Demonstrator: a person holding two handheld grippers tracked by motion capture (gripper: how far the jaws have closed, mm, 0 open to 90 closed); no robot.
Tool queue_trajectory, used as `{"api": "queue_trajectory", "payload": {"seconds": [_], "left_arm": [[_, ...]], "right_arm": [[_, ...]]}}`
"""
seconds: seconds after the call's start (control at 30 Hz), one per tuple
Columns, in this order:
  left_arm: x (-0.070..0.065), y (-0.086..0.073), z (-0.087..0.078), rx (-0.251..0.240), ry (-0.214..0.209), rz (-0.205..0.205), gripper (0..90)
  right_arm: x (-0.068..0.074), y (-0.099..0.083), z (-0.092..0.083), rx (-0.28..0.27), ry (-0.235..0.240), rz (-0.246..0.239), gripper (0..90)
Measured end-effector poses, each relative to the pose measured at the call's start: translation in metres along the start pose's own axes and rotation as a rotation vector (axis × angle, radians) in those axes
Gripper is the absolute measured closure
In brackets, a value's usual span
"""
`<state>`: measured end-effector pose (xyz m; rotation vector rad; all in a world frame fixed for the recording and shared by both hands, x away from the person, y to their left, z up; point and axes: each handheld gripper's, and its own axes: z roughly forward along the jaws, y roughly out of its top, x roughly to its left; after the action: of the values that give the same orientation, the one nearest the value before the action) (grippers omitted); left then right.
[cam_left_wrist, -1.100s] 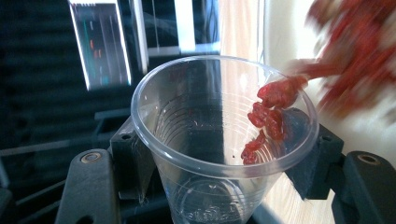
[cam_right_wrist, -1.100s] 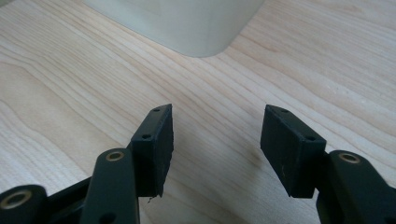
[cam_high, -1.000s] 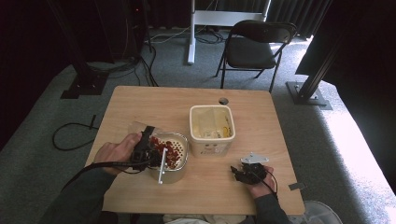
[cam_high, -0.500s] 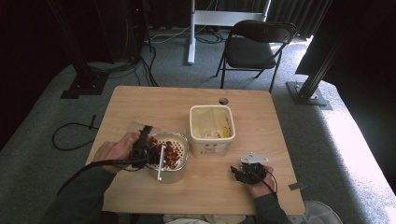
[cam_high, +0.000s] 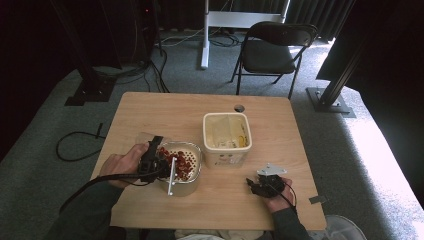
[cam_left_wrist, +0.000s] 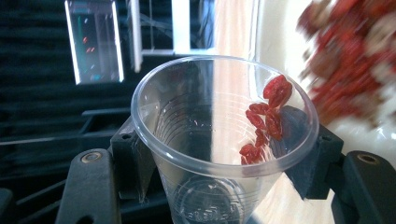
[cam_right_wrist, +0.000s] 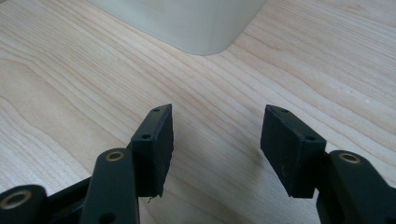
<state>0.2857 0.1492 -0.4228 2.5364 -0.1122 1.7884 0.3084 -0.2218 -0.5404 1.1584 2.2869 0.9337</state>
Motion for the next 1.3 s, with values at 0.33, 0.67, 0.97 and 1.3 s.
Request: {"api": "queue_trajectory", "payload": {"seconds": [0.33, 0.67, 0.97, 1.3], "left_arm": [[0.022, -0.013, -0.005, -0.179, -0.151, -0.349, 34.9], [0.040, -0.024, -0.011, -0.321, -0.245, -0.562, 34.9], [0.056, -0.032, -0.004, -0.424, -0.357, -0.771, 34.7], [0.073, -0.035, 0.005, -0.519, -0.446, -0.929, 34.6]], "right_arm": [[-0.001, 0.000, 0.001, 0.000, -0.001, 0.006, 43.3], [0.000, 0.001, 0.002, 0.004, 0.000, 0.001, 43.3], [-0.001, 0.000, 0.001, 0.002, -0.001, 0.003, 43.2], [-0.002, 0.000, 0.002, 0.008, 0.001, 0.006, 42.9]]}}
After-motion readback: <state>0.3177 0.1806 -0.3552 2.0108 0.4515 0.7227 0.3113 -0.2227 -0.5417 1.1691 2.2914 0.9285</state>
